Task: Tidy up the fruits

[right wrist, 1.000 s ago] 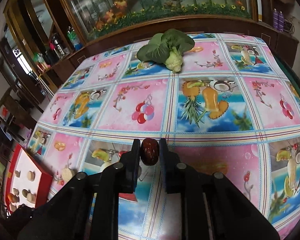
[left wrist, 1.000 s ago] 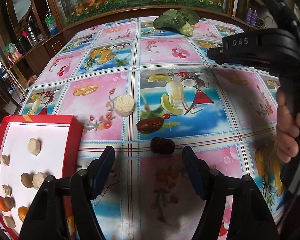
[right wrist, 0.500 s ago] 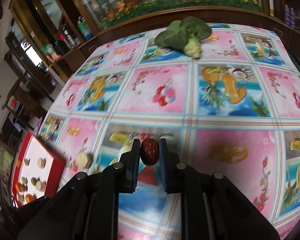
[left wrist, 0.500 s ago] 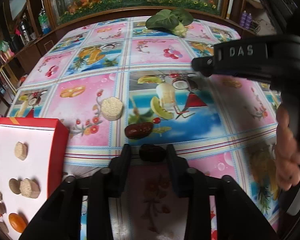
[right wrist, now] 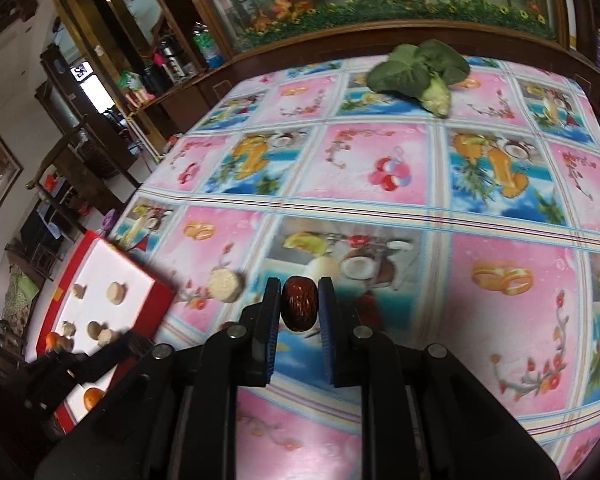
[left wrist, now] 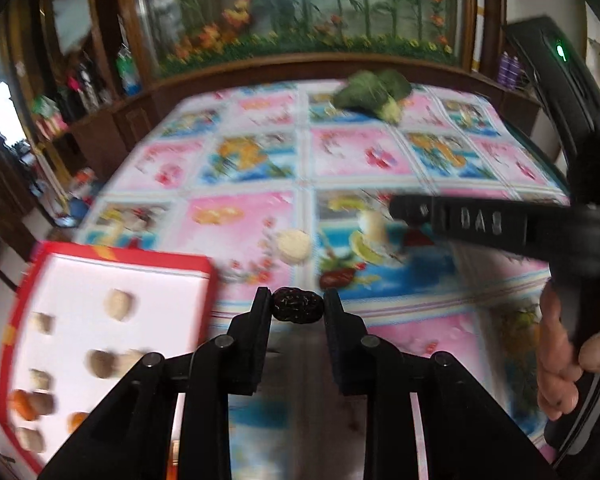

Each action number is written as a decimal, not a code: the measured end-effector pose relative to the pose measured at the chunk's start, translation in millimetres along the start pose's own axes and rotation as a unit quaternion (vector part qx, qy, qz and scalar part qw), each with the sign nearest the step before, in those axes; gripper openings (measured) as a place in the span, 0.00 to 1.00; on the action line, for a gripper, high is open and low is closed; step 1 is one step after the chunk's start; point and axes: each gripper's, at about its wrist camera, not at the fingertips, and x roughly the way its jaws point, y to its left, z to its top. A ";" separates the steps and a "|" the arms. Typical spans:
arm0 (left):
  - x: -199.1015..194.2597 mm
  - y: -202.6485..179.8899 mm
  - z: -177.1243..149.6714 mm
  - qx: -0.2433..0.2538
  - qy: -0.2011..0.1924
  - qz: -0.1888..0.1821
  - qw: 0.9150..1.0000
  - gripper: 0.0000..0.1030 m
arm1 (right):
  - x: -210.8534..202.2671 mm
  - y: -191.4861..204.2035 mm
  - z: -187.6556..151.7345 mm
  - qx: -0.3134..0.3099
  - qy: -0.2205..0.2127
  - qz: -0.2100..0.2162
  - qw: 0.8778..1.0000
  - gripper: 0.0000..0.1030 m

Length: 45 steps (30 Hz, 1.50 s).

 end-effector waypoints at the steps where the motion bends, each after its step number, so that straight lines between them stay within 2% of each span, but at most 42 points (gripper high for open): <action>1: -3.8 3.1 0.7 0.000 -0.009 0.012 1.000 0.25 | -0.9 4.8 -1.8 -0.006 -0.005 0.003 1.000 0.20; 7: -19.5 21.4 5.0 -0.007 -0.043 0.059 0.997 0.25 | -2.5 31.0 -14.9 -0.035 -0.024 0.024 0.999 0.20; 15: -34.2 42.4 0.2 -0.025 -0.059 0.085 0.994 0.25 | -5.3 53.1 -26.5 -0.068 -0.041 0.041 0.996 0.20; 29: -37.2 78.2 -9.4 -0.064 -0.058 0.107 0.991 0.25 | -4.8 74.1 -40.5 -0.107 -0.053 0.042 0.992 0.20; 45: -40.1 113.1 -22.1 -0.093 -0.055 0.112 0.988 0.25 | -3.4 85.2 -43.6 -0.089 -0.058 0.057 0.993 0.20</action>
